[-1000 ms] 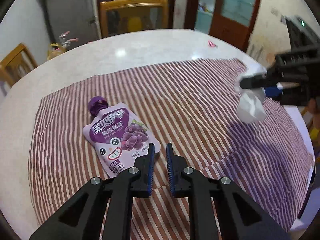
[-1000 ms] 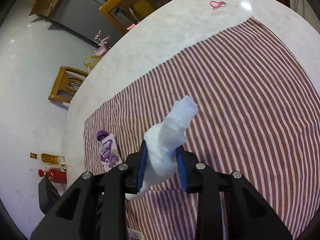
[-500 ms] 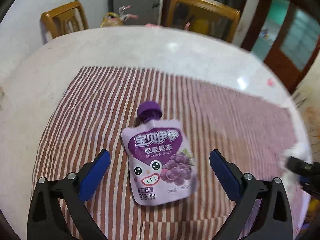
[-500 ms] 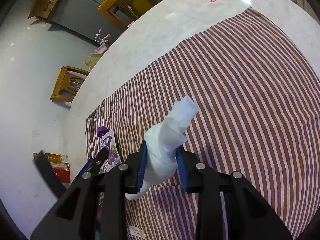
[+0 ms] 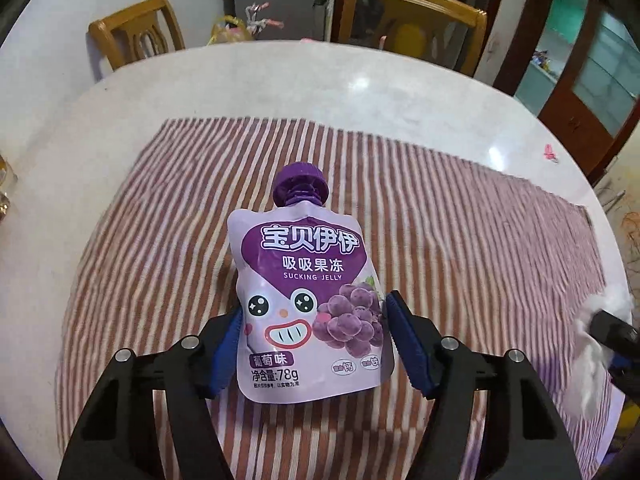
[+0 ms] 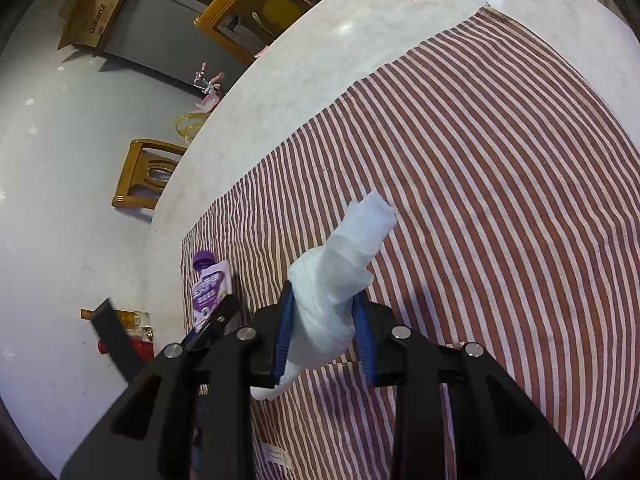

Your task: Collect trash

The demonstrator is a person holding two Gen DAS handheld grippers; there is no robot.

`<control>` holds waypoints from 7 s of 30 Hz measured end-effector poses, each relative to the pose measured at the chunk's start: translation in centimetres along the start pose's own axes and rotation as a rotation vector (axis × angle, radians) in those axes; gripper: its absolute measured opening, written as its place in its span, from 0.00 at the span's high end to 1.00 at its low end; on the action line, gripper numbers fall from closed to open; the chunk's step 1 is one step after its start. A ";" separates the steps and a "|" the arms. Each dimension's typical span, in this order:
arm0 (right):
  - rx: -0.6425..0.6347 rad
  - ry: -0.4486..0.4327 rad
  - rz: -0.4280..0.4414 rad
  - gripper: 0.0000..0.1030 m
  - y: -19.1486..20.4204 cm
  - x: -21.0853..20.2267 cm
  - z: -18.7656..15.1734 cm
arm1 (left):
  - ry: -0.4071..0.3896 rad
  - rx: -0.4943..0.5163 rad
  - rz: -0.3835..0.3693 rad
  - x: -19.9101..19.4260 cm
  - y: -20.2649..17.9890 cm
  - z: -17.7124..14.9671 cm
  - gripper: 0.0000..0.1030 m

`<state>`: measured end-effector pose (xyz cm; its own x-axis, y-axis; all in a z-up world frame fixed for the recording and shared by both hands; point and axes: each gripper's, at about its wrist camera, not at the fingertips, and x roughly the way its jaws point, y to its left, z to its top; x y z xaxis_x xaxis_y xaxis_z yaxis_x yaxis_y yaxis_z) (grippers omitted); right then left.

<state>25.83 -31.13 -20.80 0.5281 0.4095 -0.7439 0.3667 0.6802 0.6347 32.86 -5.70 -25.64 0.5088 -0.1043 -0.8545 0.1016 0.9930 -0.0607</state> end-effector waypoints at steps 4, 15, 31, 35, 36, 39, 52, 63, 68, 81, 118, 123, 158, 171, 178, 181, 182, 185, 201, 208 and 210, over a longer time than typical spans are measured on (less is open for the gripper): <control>-0.010 -0.002 0.015 0.72 0.4 -0.5 -0.1 | -0.055 0.045 -0.003 -3.1 -0.6 -0.8 0.36; -0.025 -0.035 0.005 0.72 0.2 -2.9 -1.2 | -0.150 0.133 -0.056 -9.7 -2.9 -3.4 0.36; 0.150 -0.351 -0.138 0.72 -14.7 -23.4 -7.6 | -0.228 0.397 -0.307 -18.0 -15.9 -9.6 0.35; 0.332 -0.491 -0.326 0.72 -23.7 -31.3 -12.6 | -0.231 0.499 -0.430 -19.9 -21.4 -12.5 0.35; 0.368 -0.512 -0.370 0.72 -25.3 -32.5 -13.6 | -0.227 0.534 -0.470 -20.6 -23.3 -13.6 0.35; 0.538 -0.557 -0.505 0.71 -32.2 -36.2 -18.1 | -0.224 0.617 -0.542 -22.0 -26.9 -16.0 0.35; 0.701 -0.407 -0.521 0.19 -46.1 -33.8 -20.7 | -0.182 0.899 -0.668 -25.6 -38.1 -25.4 0.35; 0.955 -0.620 -0.450 0.18 -50.3 -38.4 -26.5 | -0.059 1.120 -0.773 -23.8 -46.4 -33.5 0.35; 0.984 -0.715 -0.404 0.18 -51.3 -41.1 -29.1 | 0.064 1.228 -0.790 -21.4 -51.7 -39.3 0.35; 1.005 -0.746 -0.346 0.18 -51.2 -41.7 -31.3 | 0.250 1.294 -0.599 -14.2 -59.5 -45.6 0.06; 0.207 -0.407 -0.193 0.16 -20.2 -25.2 -15.5 | -0.203 0.549 -0.253 -20.6 -23.3 -19.6 0.06; -0.018 -0.362 -0.149 0.16 -10.7 -22.3 -14.0 | -0.270 0.367 -0.185 -22.5 -15.8 -16.9 0.06; -0.563 -0.535 -0.111 0.16 9.1 -16.9 -19.4 | -0.551 0.005 0.099 -33.5 1.2 -15.4 0.06; -0.551 -0.548 -0.103 0.16 8.8 -17.4 -19.7 | -0.556 0.025 0.097 -33.9 0.2 -15.7 0.06; -0.554 -0.550 -0.105 0.16 8.8 -17.4 -19.7 | -0.565 0.023 0.099 -34.1 0.3 -15.7 0.06; -0.554 -0.551 -0.106 0.16 8.8 -17.4 -19.7 | -0.565 0.020 0.098 -34.1 0.3 -15.7 0.06; -0.554 -0.551 -0.106 0.16 8.8 -17.4 -19.7 | -0.565 0.020 0.097 -34.1 0.4 -15.8 0.06; -0.556 -0.549 -0.106 0.16 8.8 -17.3 -19.7 | -0.567 0.018 0.095 -34.1 0.4 -15.8 0.06; -0.569 -0.555 -0.112 0.16 8.6 -17.8 -19.4 | -0.565 0.021 0.081 -34.2 0.2 -15.8 0.06; -0.565 -0.567 -0.113 0.16 8.5 -18.3 -19.1 | -0.566 0.032 0.067 -34.2 -0.1 -15.5 0.06; -0.563 -0.571 -0.116 0.16 8.4 -18.5 -19.1 | -0.567 0.036 0.063 -34.2 -0.2 -15.4 0.06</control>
<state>4.54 -21.33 -5.71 0.8755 0.0477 -0.4808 0.0829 0.9655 0.2468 2.24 -1.51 -4.35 0.8928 -0.0684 -0.4453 0.0800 0.9968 0.0073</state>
